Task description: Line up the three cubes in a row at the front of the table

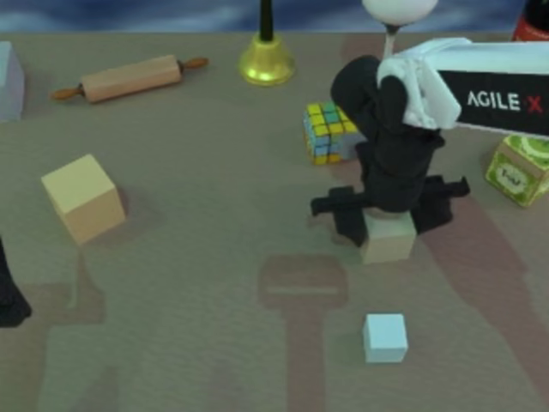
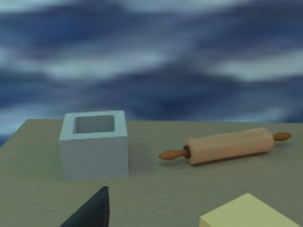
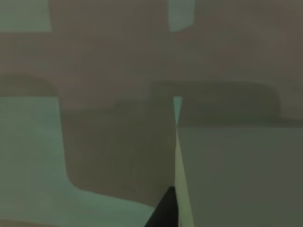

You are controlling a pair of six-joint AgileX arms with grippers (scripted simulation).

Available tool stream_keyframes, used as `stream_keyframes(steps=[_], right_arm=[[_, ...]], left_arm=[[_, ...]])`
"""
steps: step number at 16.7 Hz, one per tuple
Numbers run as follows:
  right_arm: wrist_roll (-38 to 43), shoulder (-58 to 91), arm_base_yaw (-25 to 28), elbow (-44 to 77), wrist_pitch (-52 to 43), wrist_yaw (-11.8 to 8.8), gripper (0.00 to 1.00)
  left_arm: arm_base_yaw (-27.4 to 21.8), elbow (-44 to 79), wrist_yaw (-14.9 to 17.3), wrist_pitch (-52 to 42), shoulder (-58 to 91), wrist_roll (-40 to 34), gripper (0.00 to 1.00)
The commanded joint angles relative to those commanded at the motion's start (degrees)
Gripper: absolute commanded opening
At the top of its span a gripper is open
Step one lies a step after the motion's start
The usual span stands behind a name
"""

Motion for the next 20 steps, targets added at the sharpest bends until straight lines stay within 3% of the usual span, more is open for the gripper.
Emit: stream_keyframes(steps=[4, 11, 16, 20], right_arm=[[-0.2, -1.4, 0.0, 1.1, -1.4, 0.4, 0.00], [-0.3, -5.1, 0.3, 9.6, -13.8, 0.4, 0.00], [-0.1, -5.2, 0.2, 9.7, -14.0, 0.4, 0.00], [6.4, -7.7, 5.5, 6.9, -14.0, 0.5, 0.00]], left_arm=[[0.0, 0.0, 0.0, 0.0, 0.0, 0.0, 1.00], [0.0, 0.0, 0.0, 0.0, 0.0, 0.0, 1.00], [0.0, 0.0, 0.0, 0.0, 0.0, 0.0, 1.00], [0.0, 0.0, 0.0, 0.0, 0.0, 0.0, 1.00]])
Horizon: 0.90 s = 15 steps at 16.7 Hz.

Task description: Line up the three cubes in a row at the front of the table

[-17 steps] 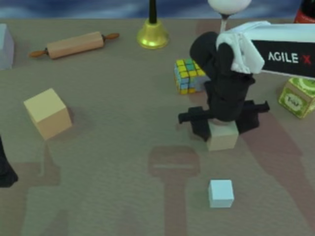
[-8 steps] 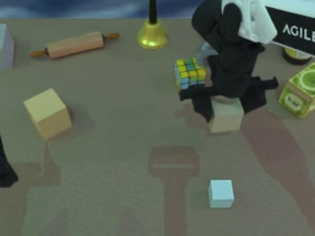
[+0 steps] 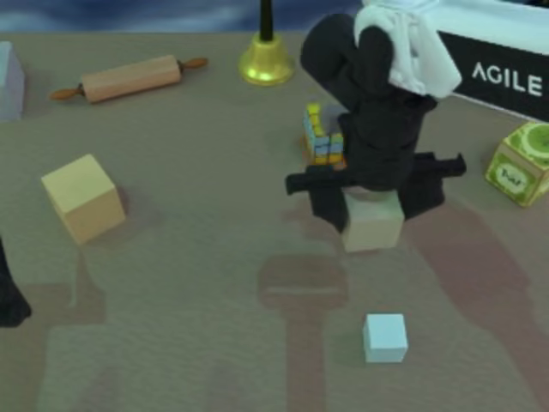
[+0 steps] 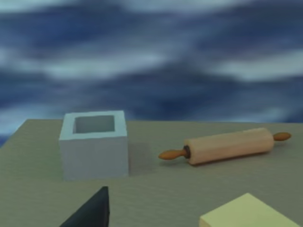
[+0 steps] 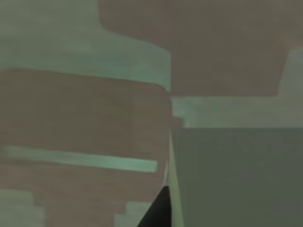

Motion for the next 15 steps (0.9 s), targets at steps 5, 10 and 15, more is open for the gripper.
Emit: stream_keyframes(steps=[5, 10, 15], right_arm=[[17.0, -6.0, 11.3, -7.1, 0.1, 0.2, 0.00], [23.7, -9.9, 17.1, -10.9, 0.7, 0.4, 0.00], [23.6, -9.4, 16.9, -11.5, 1.6, 0.4, 0.00]], left_arm=[[0.0, 0.0, 0.0, 0.0, 0.0, 0.0, 1.00], [0.0, 0.0, 0.0, 0.0, 0.0, 0.0, 1.00], [0.0, 0.0, 0.0, 0.0, 0.0, 0.0, 1.00]])
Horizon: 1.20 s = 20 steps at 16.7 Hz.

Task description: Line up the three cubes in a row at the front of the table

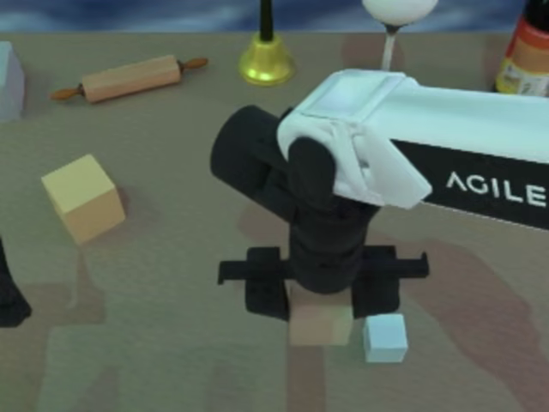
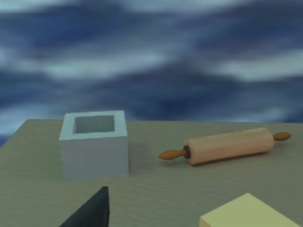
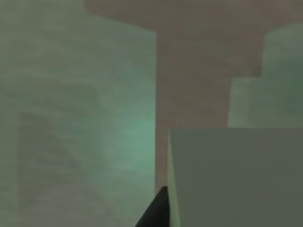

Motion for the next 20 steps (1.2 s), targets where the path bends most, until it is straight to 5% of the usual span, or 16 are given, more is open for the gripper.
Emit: stream_keyframes(steps=[6, 11, 20], right_arm=[[0.1, 3.3, 0.1, -8.2, 12.2, 0.1, 0.00], [0.2, 3.9, 0.2, -9.5, 13.6, 0.1, 0.00], [0.2, 3.9, 0.2, -9.5, 13.6, 0.1, 0.68]], left_arm=[[0.0, 0.0, 0.0, 0.0, 0.0, 0.0, 1.00], [0.0, 0.0, 0.0, 0.0, 0.0, 0.0, 1.00], [0.0, 0.0, 0.0, 0.0, 0.0, 0.0, 1.00]])
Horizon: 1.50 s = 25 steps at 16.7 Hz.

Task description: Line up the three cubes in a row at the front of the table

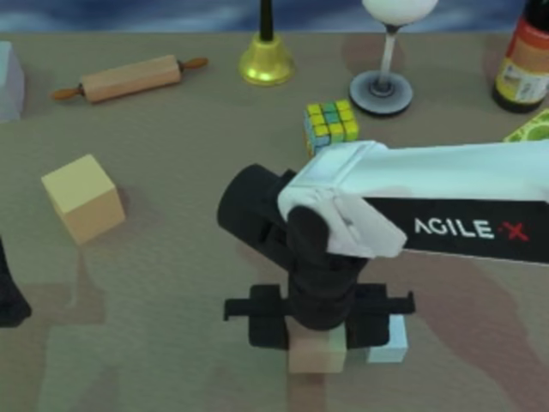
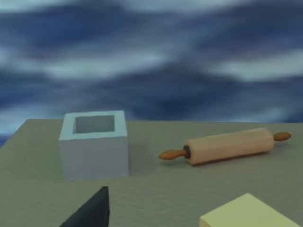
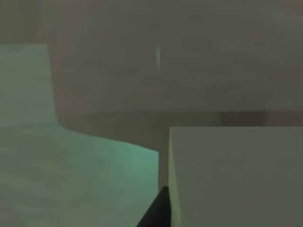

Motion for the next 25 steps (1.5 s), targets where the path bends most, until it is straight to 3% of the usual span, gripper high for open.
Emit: stream_keyframes(steps=[4, 5, 14, 21, 25], right_arm=[[0.0, 0.0, 0.0, 0.0, 0.0, 0.0, 0.98], [0.0, 0.0, 0.0, 0.0, 0.0, 0.0, 1.00], [0.0, -0.1, 0.0, 0.2, -0.2, 0.0, 1.00], [0.1, -3.7, 0.6, 8.8, -12.9, 0.0, 1.00], [0.0, -4.5, 0.6, 10.1, -14.6, 0.0, 1.00]], left_arm=[[0.0, 0.0, 0.0, 0.0, 0.0, 0.0, 1.00], [0.0, 0.0, 0.0, 0.0, 0.0, 0.0, 1.00], [0.0, 0.0, 0.0, 0.0, 0.0, 0.0, 1.00], [0.0, 0.0, 0.0, 0.0, 0.0, 0.0, 1.00], [0.0, 0.0, 0.0, 0.0, 0.0, 0.0, 1.00]])
